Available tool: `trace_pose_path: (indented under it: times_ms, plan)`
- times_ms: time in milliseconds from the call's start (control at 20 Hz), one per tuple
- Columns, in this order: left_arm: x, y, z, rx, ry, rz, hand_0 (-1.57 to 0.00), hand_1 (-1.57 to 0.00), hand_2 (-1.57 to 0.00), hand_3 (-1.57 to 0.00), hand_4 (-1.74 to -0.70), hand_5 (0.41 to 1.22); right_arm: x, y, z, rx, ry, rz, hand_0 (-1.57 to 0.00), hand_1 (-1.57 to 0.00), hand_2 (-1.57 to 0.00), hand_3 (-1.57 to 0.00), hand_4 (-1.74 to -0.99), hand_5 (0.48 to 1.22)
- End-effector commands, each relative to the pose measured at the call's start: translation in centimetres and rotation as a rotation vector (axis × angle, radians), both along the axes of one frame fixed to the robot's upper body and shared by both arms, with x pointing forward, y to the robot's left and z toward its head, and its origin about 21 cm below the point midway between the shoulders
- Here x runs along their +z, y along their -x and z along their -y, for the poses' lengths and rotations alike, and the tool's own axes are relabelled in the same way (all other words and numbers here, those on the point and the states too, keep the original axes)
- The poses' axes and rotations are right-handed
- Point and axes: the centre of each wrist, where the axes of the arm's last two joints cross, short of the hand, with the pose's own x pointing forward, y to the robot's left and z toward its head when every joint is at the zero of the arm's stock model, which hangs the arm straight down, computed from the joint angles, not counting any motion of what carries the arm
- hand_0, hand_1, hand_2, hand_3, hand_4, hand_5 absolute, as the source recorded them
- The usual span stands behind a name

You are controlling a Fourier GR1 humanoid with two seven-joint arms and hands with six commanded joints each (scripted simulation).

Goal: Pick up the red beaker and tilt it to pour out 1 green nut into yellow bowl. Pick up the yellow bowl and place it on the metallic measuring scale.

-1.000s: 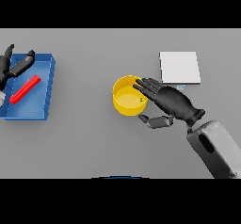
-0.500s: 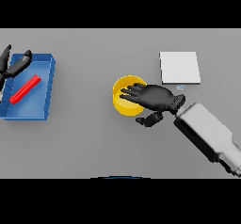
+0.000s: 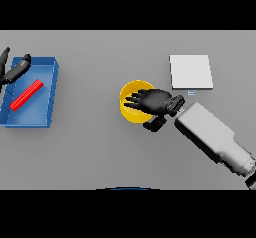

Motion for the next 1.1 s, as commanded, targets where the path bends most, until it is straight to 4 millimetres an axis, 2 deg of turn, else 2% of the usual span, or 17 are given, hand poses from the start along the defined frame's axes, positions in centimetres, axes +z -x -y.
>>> trace_pose_path:
  times_ms: [0,100,200,250,300,350,450,500,600,700,800,1050]
  plan:
    - [0.0,0.1,0.0,-0.003,0.001,-0.004,0.00,0.00,0.00,0.00,-0.72,0.688,-0.4,-0.1,0.0,-0.009,0.011,-0.006,0.00,0.00,0.00,0.00,-1.290,0.746]
    - [-0.1,0.4,-0.1,-0.006,0.017,0.004,0.00,0.00,0.00,0.00,-0.72,0.686,-0.3,-0.2,0.0,-0.019,-0.003,-0.020,0.00,0.00,0.00,0.00,-1.305,0.763]
    - [0.2,0.1,0.3,-0.003,0.009,0.009,0.00,0.00,0.00,0.00,-0.71,0.686,-0.8,0.0,-0.2,-0.045,0.005,-0.043,0.00,-0.02,-0.02,-0.04,-1.336,0.810]
    - [0.1,0.3,0.3,-0.006,0.007,0.009,0.00,0.00,0.00,0.00,-0.71,0.689,-0.6,-0.2,-0.4,-0.054,0.010,-0.041,-0.11,-0.10,-0.09,-0.10,-1.360,0.842]
    - [-0.1,0.1,0.4,0.003,0.010,0.005,0.00,0.00,0.00,0.00,-0.71,0.691,-0.9,-0.2,-0.3,-0.043,0.010,-0.048,-0.29,-0.24,-0.18,-0.17,-1.387,0.873]
    - [0.2,0.2,0.0,0.002,0.017,0.010,0.00,0.00,0.00,0.00,-0.72,0.692,-0.8,-0.2,-0.5,-0.030,0.013,-0.042,-0.54,-0.47,-0.31,-0.26,-1.420,0.943]
    - [0.2,0.5,0.2,-0.004,0.013,0.010,0.00,0.00,0.00,0.00,-0.72,0.692,-0.7,-0.3,-0.1,-0.012,0.007,-0.047,-0.91,-0.87,-0.69,-0.46,-1.512,1.043]
    - [0.3,0.5,0.2,-0.007,0.004,0.014,0.00,0.00,0.00,0.00,-0.72,0.693,-0.9,-0.3,-0.2,-0.015,0.004,-0.045,-1.05,-1.01,-0.87,-0.57,-1.552,1.079]
    - [0.4,0.3,-0.3,0.007,0.003,0.012,0.00,0.00,0.00,0.00,-0.72,0.696,-0.6,-0.2,0.3,-0.007,-0.008,-0.049,-1.23,-1.21,-1.12,-0.83,-1.614,1.130]
    - [0.5,0.4,-0.2,-0.005,0.008,0.012,0.00,0.00,0.00,0.00,-0.73,0.698,-0.3,-0.3,0.0,-0.001,0.006,-0.030,-1.36,-1.34,-1.19,-1.04,-1.660,1.163]
    - [0.2,0.5,-0.1,-0.010,0.002,0.008,0.00,0.00,0.00,0.00,-0.72,0.695,-0.5,-0.1,0.2,0.002,-0.005,-0.023,-1.43,-1.42,-1.24,-1.18,-1.689,1.184]
    - [0.6,0.4,-0.5,-0.004,0.001,-0.007,0.00,0.00,0.00,0.00,-0.72,0.694,-0.2,-0.4,0.6,-0.019,-0.044,-0.026,-1.53,-1.52,-1.32,-1.31,-1.724,1.209]
